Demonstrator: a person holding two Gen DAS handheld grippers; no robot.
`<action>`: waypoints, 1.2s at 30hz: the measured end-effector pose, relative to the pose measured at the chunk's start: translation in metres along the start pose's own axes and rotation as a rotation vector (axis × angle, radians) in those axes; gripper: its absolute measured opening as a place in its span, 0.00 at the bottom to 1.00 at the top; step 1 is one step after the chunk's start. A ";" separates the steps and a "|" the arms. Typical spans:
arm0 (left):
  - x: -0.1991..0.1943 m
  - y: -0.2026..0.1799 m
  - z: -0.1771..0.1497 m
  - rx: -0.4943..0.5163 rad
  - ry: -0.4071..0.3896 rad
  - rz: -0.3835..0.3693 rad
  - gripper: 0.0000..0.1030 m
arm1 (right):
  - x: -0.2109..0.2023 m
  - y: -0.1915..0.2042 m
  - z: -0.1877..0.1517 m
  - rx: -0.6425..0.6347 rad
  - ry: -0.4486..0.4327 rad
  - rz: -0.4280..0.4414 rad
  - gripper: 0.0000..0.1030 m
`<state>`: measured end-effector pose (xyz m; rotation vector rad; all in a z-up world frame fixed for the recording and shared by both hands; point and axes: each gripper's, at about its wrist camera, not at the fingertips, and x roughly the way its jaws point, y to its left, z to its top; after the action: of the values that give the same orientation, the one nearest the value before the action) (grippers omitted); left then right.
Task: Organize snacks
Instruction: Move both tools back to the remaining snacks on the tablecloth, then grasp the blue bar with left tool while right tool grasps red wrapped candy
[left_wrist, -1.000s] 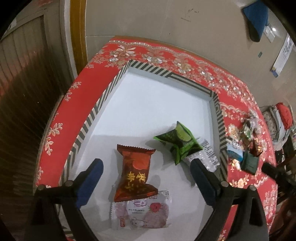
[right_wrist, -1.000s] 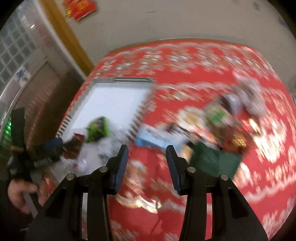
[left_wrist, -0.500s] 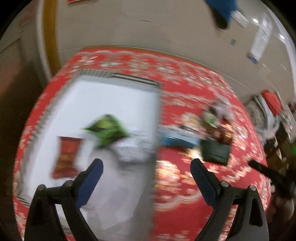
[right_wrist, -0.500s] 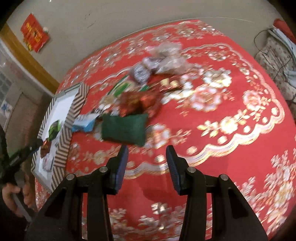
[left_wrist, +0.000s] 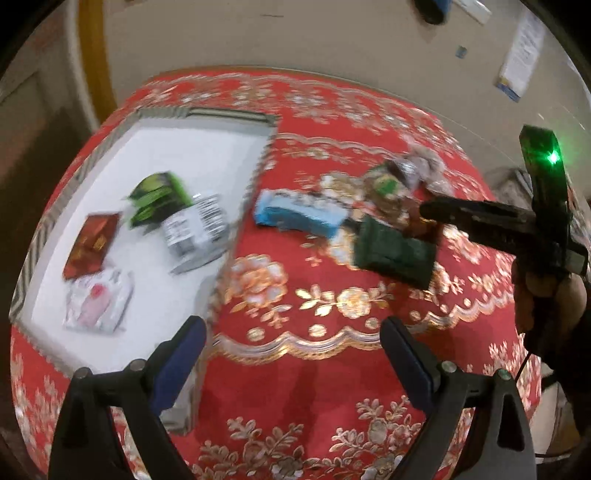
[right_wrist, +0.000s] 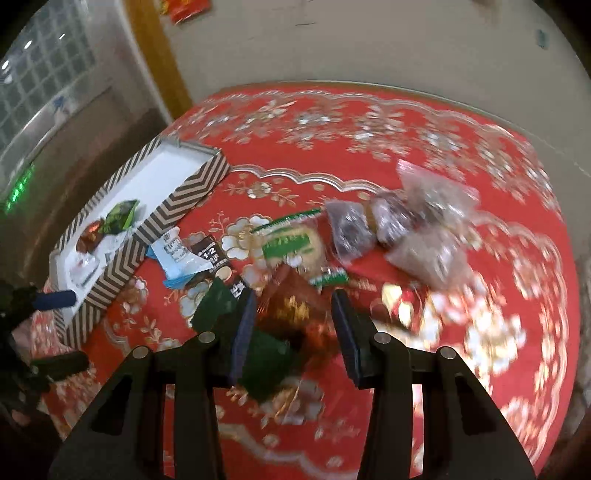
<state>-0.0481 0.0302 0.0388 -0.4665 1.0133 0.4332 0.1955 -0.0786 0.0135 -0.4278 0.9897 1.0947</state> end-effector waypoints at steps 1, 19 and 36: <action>0.000 0.004 -0.001 -0.024 0.005 0.013 0.93 | 0.006 0.001 0.002 -0.030 0.023 0.014 0.41; 0.038 -0.023 0.046 -0.073 -0.038 0.022 0.93 | -0.016 -0.010 -0.038 0.003 0.045 0.053 0.27; 0.096 -0.038 0.086 -0.145 0.021 0.105 0.72 | -0.048 -0.027 -0.079 0.100 0.020 0.073 0.23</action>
<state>0.0775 0.0598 -0.0007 -0.5503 1.0336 0.5995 0.1785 -0.1735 0.0075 -0.3241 1.0803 1.1033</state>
